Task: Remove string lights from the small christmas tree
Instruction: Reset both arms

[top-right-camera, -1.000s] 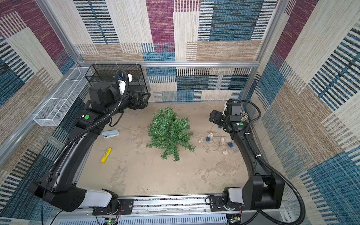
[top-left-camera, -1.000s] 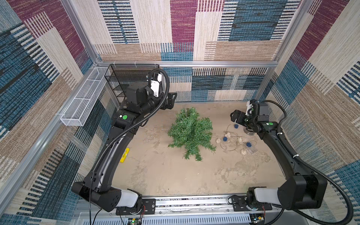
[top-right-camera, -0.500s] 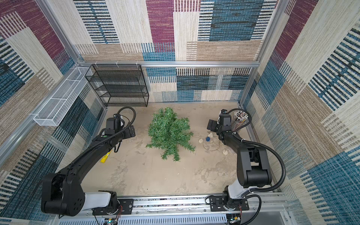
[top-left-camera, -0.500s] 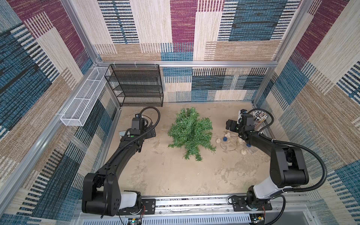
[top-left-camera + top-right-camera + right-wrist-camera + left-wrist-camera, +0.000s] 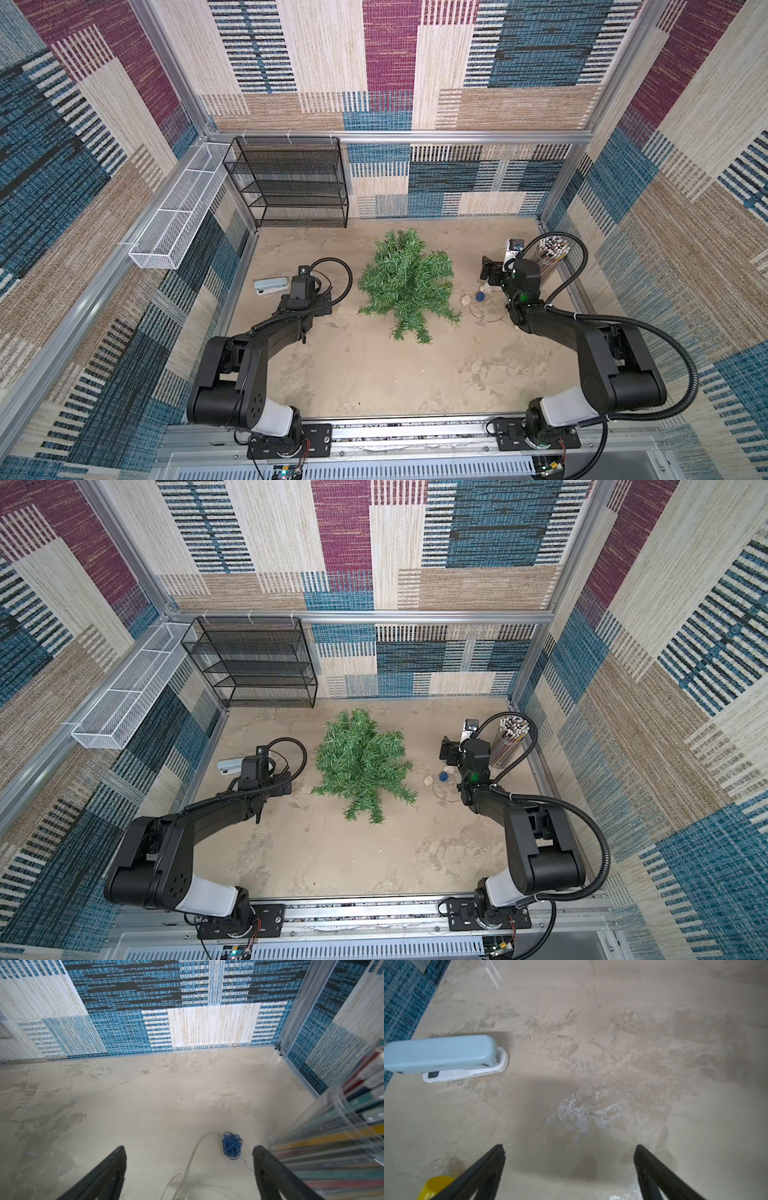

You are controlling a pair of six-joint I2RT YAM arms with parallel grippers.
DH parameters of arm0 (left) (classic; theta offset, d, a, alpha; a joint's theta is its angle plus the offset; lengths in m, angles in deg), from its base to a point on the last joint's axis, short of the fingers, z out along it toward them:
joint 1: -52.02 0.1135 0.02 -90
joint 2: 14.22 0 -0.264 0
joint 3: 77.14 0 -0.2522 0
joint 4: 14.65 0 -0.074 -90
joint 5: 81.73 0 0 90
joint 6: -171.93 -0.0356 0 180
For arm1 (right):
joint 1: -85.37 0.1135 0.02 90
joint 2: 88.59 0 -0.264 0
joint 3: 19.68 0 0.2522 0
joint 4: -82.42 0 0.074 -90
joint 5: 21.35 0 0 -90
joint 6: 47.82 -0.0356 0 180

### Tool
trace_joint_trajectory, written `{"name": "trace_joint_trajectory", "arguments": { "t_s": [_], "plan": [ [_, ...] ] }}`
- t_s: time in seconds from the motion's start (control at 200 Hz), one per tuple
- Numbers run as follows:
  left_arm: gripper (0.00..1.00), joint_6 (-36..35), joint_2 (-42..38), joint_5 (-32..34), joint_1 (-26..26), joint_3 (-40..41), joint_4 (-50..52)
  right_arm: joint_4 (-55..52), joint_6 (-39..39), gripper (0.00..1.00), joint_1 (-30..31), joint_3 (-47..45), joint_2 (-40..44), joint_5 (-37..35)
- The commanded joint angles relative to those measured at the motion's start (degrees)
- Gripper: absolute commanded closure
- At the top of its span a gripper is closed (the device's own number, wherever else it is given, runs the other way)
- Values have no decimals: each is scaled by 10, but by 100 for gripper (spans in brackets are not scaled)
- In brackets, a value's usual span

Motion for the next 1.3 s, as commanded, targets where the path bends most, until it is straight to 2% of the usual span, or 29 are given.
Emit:
{"name": "trace_joint_trajectory", "arguments": {
  "t_s": [0.0, 0.085, 0.185, 0.27, 0.391, 0.436, 0.526, 0.556, 0.611, 0.666, 0.726, 0.776, 0.836, 0.886, 0.941, 0.997, 1.057, 1.117, 1.192, 1.292],
  "plan": [
    [1, -41, -34, -56, 1, 40, -127, -2, 17, 4, -1, -9, 23, -3],
    [1, -60, -55, -89, -3, 67, -158, 2, 20, 4, -5, -32, 30, -10],
    [1, -71, -77, -58, -28, 93, -184, 23, 5, 4, -15, -70, 23, -5],
    [1, -77, -75, -40, -29, 95, -184, 62, -8, 3, -21, -96, 31, -12],
    [1, -147, -23, -24, -28, 74, -225, 196, 28, 4, -24, -140, 24, -27],
    [1, -140, -1, -19, -21, 61, -222, 211, 11, 4, -35, -148, 13, -26],
    [1, -133, 9, -27, -13, 53, -216, 332, -9, 4, -45, -214, 5, -34],
    [1, -129, 5, -31, -10, 55, -216, 420, 7, 4, -46, -249, -10, -29],
    [1, -121, 5, -39, 0, 73, -263, 484, 24, 4, -49, -265, -29, -6],
    [1, -90, 5, -81, 33, 96, -294, 436, 25, 4, -49, -248, -19, 7],
    [1, -55, 56, -88, 68, 128, -422, 329, 18, 4, -43, -206, -5, 3],
    [1, -38, 24, -99, 80, 107, -313, 346, 17, 4, -51, -209, -13, 21],
    [1, -52, 54, -116, 79, 98, -355, 351, 21, 4, -50, -209, -15, 17],
    [1, -53, 40, -123, 79, 66, -260, 324, 13, 4, -49, -203, -8, 12],
    [1, -57, 55, -119, 78, 85, -330, 340, 17, 4, -49, -206, -12, 12],
    [1, -54, 39, -122, 78, 72, -271, 333, 16, 4, -49, -205, -10, 12],
    [1, -56, 51, -121, 79, 83, -319, 333, 15, 4, -49, -204, -10, 12],
    [1, -54, 41, -122, 79, 72, -277, 335, 15, 4, -49, -205, -11, 11],
    [1, -55, 49, -122, 79, 80, -308, 332, 15, 4, -49, -205, -10, 12],
    [1, -55, 48, -122, 79, 70, -284, 333, 14, 4, -49, -205, -9, 10]
  ]
}}
